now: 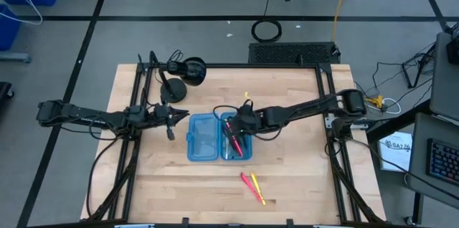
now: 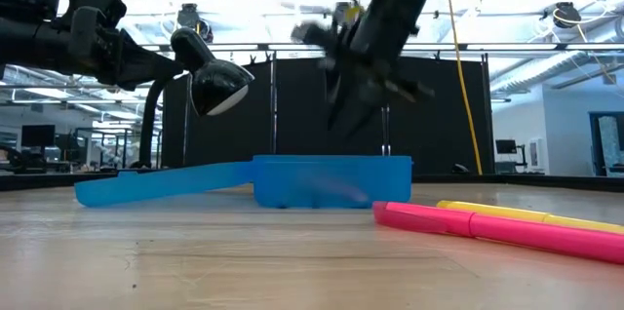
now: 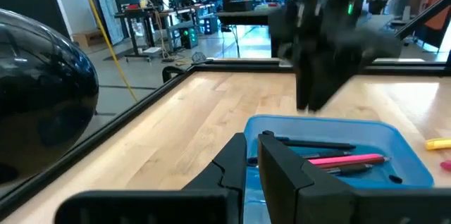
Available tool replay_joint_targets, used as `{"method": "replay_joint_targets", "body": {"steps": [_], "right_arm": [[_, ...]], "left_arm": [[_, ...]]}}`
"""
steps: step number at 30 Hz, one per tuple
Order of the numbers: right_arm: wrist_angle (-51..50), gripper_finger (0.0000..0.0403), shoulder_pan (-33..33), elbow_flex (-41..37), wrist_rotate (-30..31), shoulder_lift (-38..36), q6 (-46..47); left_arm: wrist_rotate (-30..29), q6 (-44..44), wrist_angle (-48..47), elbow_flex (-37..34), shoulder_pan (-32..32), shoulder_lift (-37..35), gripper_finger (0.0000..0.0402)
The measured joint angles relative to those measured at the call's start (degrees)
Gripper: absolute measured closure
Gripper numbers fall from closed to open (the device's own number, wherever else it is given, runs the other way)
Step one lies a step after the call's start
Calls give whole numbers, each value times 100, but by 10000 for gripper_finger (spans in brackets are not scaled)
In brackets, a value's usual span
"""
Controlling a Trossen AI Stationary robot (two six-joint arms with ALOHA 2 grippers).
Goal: Pick & place school supplies into a supply box
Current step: Put the pink pen into the blue box
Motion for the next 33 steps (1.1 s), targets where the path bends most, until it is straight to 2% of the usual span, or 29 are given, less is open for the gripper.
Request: {"method": "replay_joint_targets", "body": {"steps": [3,8,11,14,16,20,24,28,30,33], "right_arm": [[20,286,162,0,402,-399,-552],[8,300,816,0,1730,-1070,-1637],[62,332,1262,-36,2090,-1409,-2214],[375,384,1733,-327,2704,-1630,-2671],[641,395,2002,-681,3017,-1750,-2986],[1722,400,2226,-1584,2961,-1992,-3365],[2870,402,2224,-2485,2501,-2230,-3718],[3695,402,2172,-3227,2426,-2435,-4095],[3913,402,2113,-3517,2538,-2580,-4066],[4049,402,2079,-3868,3148,-2767,-4178]], "left_arm": [[0,0,-83,0,0,2,360],[2,-126,-357,2,0,1,360],[-51,-97,-476,2,0,2,360],[-248,-206,-471,2,2,2,360],[-333,-351,-464,2,2,0,360],[-361,-391,-458,2,2,0,360],[-360,-580,-458,2,2,0,360],[-352,-762,-432,2,2,2,360],[-315,-987,-432,2,-2,2,360],[-7,-1350,-475,1,-2,1,360]]}}
